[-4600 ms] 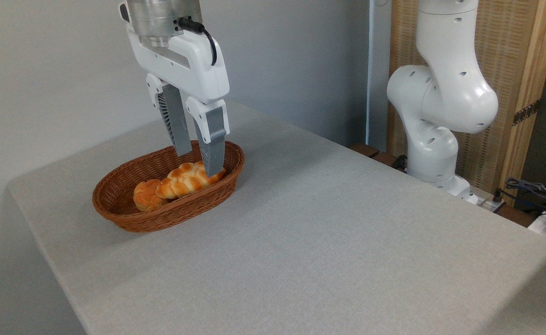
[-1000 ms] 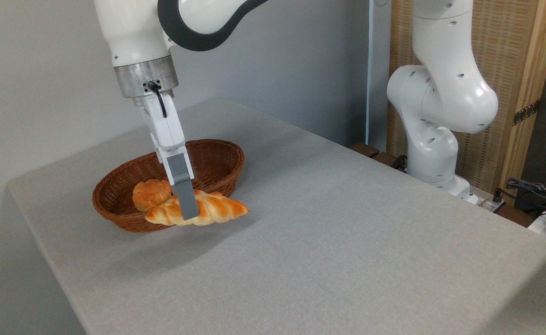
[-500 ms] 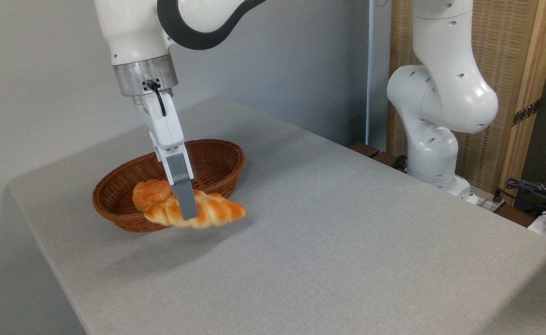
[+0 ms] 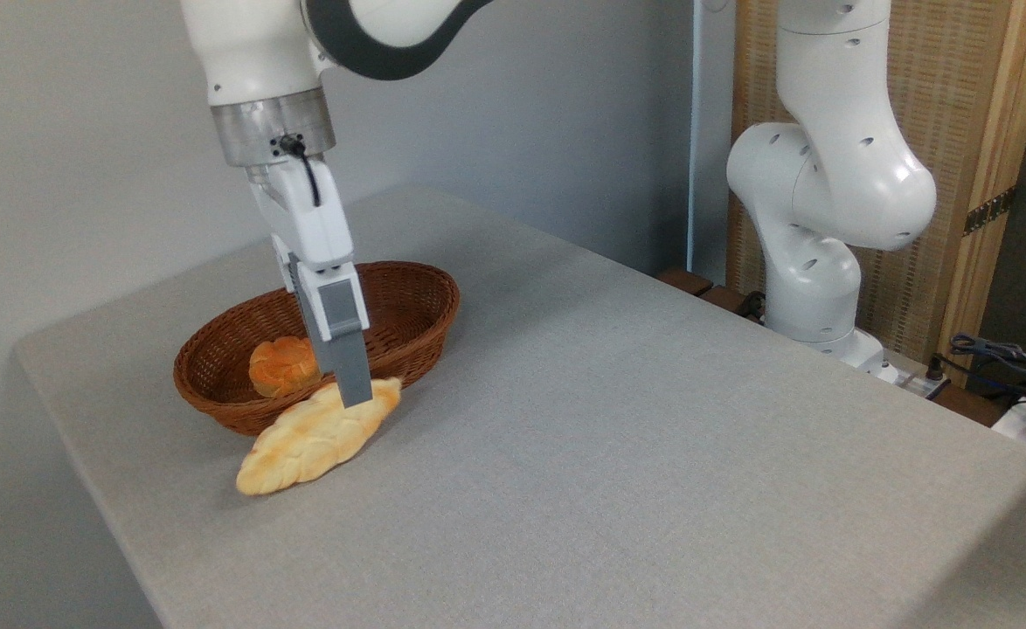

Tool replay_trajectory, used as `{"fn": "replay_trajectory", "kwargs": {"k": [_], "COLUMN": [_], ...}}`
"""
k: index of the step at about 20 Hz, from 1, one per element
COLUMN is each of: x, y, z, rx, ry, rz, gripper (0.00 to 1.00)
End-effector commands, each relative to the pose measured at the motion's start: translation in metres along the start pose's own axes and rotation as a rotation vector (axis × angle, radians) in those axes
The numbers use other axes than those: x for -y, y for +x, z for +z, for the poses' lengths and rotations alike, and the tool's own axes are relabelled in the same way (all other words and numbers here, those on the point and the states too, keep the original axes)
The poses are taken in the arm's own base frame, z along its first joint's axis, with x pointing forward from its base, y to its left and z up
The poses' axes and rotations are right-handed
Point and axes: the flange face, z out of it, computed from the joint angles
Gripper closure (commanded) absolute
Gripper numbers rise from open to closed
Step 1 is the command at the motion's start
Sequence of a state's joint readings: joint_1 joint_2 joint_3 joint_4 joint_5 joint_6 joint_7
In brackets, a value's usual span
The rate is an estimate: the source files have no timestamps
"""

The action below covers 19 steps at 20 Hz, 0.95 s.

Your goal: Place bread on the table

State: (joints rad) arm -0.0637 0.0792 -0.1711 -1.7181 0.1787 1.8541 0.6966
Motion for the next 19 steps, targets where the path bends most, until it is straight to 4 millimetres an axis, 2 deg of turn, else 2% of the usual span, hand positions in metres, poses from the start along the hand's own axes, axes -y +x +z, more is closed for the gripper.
{"fn": "replay_trajectory", "kwargs": {"k": [1, 3, 5, 9, 19], "x": [0.019, 0.034, 0.038, 0.042, 0.042], "y": [-0.033, -0.049, -0.059, -0.092, -0.097], "z": [-0.025, -0.037, -0.047, -0.06, -0.057], "rx": [-0.09, -0.105, -0.109, -0.105, -0.085], "ry": [-0.062, -0.062, -0.097, -0.193, -0.201], "rz": [-0.12, -0.169, -0.205, -0.261, -0.255], "gripper": [0.0, 0.0, 0.0, 0.0, 0.0]}}
